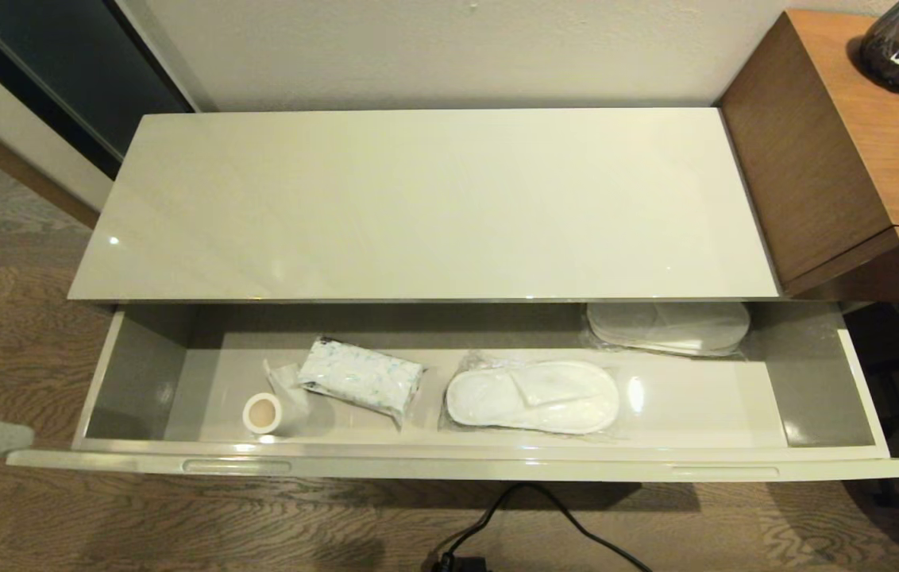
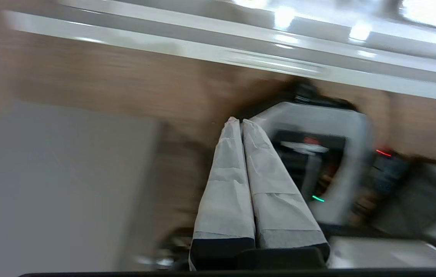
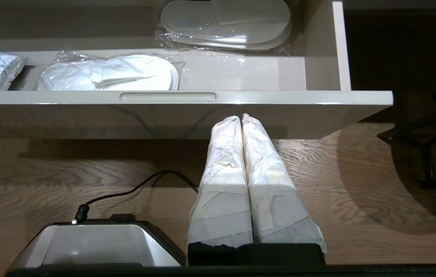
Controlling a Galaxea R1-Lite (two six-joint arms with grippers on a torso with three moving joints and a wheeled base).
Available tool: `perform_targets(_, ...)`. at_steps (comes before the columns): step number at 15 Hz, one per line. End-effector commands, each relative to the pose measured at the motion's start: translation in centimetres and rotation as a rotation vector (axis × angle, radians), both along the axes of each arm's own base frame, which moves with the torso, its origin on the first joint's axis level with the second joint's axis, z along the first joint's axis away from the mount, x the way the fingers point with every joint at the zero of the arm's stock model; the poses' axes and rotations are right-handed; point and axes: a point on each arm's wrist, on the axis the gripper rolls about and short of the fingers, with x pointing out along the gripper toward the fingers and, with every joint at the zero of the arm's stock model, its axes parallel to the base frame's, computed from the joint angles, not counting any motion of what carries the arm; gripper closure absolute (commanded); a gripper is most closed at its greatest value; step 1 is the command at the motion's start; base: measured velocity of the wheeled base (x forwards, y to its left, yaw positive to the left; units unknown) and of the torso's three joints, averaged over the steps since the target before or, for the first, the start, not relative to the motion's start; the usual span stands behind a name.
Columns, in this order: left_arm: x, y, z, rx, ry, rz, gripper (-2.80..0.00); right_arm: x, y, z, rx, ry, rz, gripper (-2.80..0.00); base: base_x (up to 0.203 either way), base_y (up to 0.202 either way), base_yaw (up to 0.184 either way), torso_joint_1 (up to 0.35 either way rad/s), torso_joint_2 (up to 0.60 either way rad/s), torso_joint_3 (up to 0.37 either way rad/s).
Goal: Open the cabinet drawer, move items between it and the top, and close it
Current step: Open the drawer
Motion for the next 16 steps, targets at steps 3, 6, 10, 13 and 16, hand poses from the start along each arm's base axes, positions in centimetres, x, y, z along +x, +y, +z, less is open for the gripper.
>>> perform_targets(3,0.3,0.0,-0.2,-0.03,0.016,-0.012,0.0,0.0,0.0,0.0,0.0,0.002,0.0,0.0,0.0,0.0,0.0,0.0,0.0,0.0)
perform_targets(6,1.3,-0.4,0.8,-0.329,-0.063,0.143,0.0,0.0,0.0,0.0,0.0,0.002,-0.001,0.0,0.0,0.0,0.0,0.0,0.0,0.0)
perform_targets(10,2.9,-0.6,3.2,-0.464,-0.167,0.195,0.0,0.0,0.0,0.0,0.0,0.002,0.0,0.0,0.0,0.0,0.0,0.0,0.0,0.0)
perform_targets(13,6.2,-0.3,3.7,-0.487,-0.14,0.25,0.0,0.0,0.0,0.0,0.0,-0.002,0.0,0.0,0.0,0.0,0.0,0.0,0.0,0.0)
perform_targets(16,8.3,-0.2,3.4,-0.524,-0.003,0.4,0.0,0.1,0.0,0.0,0.001,-0.017,0.0,0.0,0.0,0.0,0.0,0.0,0.0,0.0)
